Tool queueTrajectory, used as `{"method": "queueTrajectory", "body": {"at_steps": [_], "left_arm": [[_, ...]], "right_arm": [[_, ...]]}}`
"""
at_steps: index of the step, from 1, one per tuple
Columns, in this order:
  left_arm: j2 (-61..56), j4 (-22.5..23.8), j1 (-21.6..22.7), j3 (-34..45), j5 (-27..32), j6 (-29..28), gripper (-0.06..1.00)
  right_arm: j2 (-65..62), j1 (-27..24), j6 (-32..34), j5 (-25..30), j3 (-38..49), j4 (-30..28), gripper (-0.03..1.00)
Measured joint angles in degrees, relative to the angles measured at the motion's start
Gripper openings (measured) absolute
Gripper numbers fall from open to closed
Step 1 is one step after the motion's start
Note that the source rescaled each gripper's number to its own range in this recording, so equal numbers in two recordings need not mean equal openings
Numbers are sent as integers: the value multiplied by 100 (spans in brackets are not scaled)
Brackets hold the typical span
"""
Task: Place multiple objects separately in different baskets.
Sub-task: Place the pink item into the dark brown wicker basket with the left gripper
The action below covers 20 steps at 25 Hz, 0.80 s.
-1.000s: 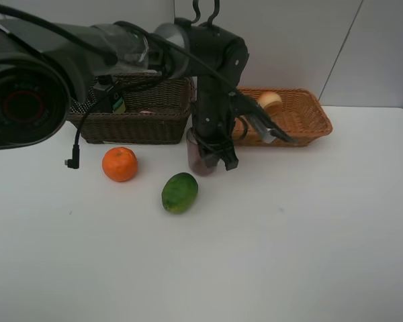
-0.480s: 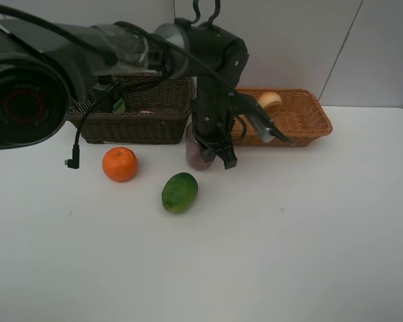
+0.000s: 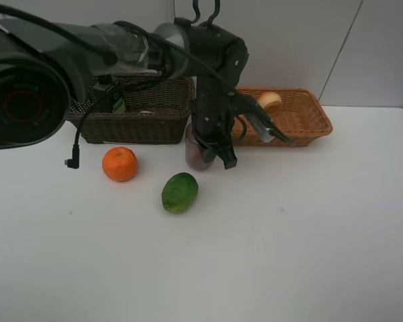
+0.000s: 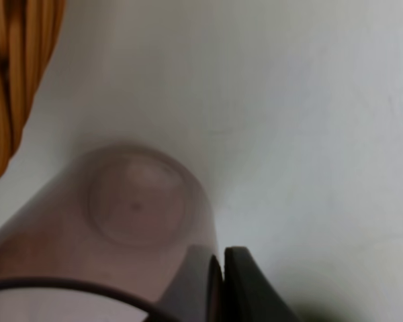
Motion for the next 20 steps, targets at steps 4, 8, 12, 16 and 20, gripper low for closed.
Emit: {"method": "queueTrajectory", "body": {"at_steps": [4, 8, 12, 16, 20], "left_arm": [[-52, -23, 0, 0, 145, 0, 1], [-153, -30, -6, 0, 269, 0, 0], [-255, -30, -69, 0, 374, -6, 0], [-404, -30, -148, 0, 393, -6, 0], [-648, -37, -230, 0, 559, -11, 0]], "right_arm": [[0, 0, 0, 0, 0, 0, 95], [0, 0, 0, 0, 0, 0, 95], [0, 0, 0, 0, 0, 0, 95], [0, 0, 0, 0, 0, 0, 95], [0, 0, 0, 0, 0, 0, 95]]}}
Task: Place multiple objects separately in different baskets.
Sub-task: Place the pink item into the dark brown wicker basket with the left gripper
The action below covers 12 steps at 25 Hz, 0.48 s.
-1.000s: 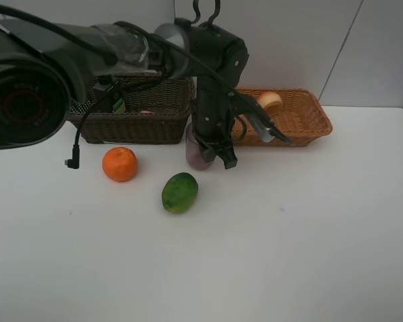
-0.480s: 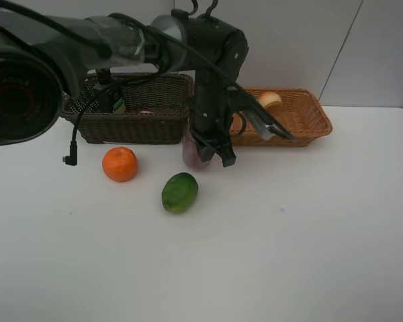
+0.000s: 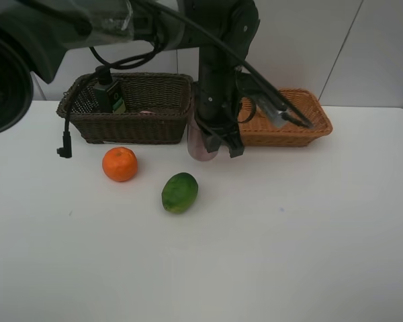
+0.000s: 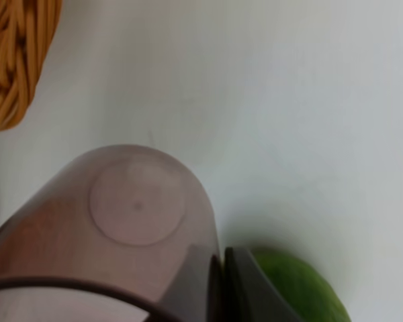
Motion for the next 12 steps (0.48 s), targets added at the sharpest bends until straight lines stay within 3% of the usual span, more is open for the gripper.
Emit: {"method": "queueTrajectory", "body": {"at_steps": [12], "left_arm": [[-625, 9, -19, 0, 13, 0, 0]], "right_arm": [[0, 0, 0, 0, 0, 0, 95]]}}
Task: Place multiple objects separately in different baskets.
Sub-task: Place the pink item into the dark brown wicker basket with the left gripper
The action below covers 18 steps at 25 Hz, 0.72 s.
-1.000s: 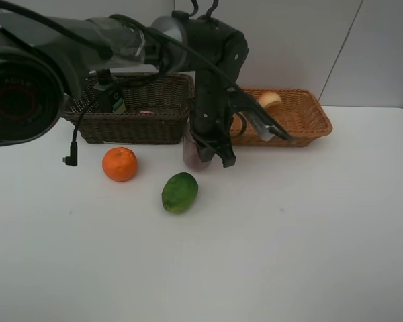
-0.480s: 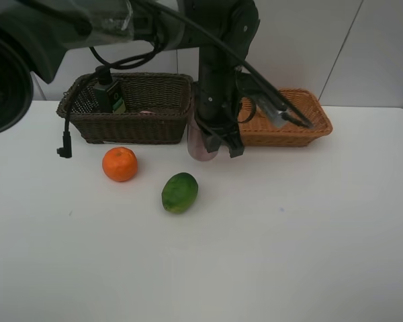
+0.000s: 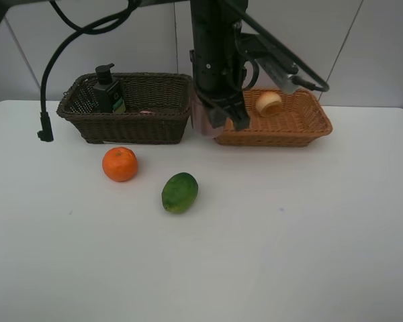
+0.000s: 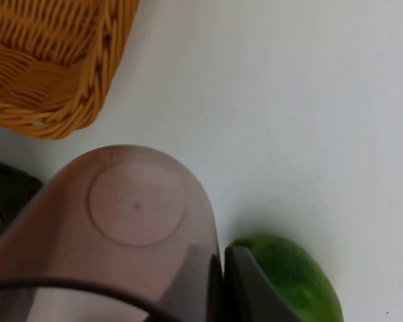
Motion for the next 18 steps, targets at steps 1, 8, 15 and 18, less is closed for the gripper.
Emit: {"method": "queueTrajectory", "body": {"at_steps": [1, 8, 15, 18], "left_arm": [[-14, 6, 23, 0, 0, 0, 0], [-61, 12, 319, -134, 4, 0, 0], [-113, 25, 658, -723, 4, 0, 0], [-113, 25, 872, -843, 4, 0, 0]], "right_arm": [[0, 0, 0, 0, 0, 0, 95], [0, 0, 0, 0, 0, 0, 95], [0, 0, 0, 0, 0, 0, 95], [0, 0, 0, 0, 0, 0, 95]]}}
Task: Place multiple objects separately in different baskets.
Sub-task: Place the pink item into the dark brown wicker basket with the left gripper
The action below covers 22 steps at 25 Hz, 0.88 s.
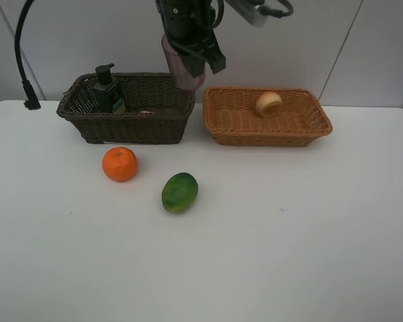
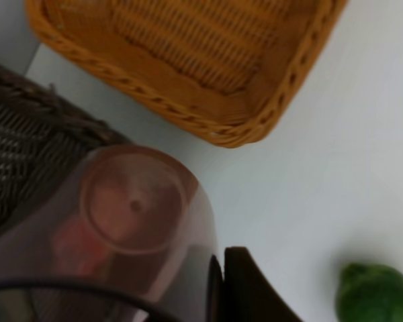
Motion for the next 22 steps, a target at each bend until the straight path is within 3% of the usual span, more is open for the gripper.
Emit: {"method": "queueTrajectory", "body": {"at_steps": [13, 22], "left_arm": [[0, -21, 958, -18, 0, 0, 0], [309, -292, 1278, -18, -331, 0, 0]], "right_arm": [[0, 0, 0, 0, 0, 0, 95], [0, 0, 0, 0, 0, 0, 95]]}}
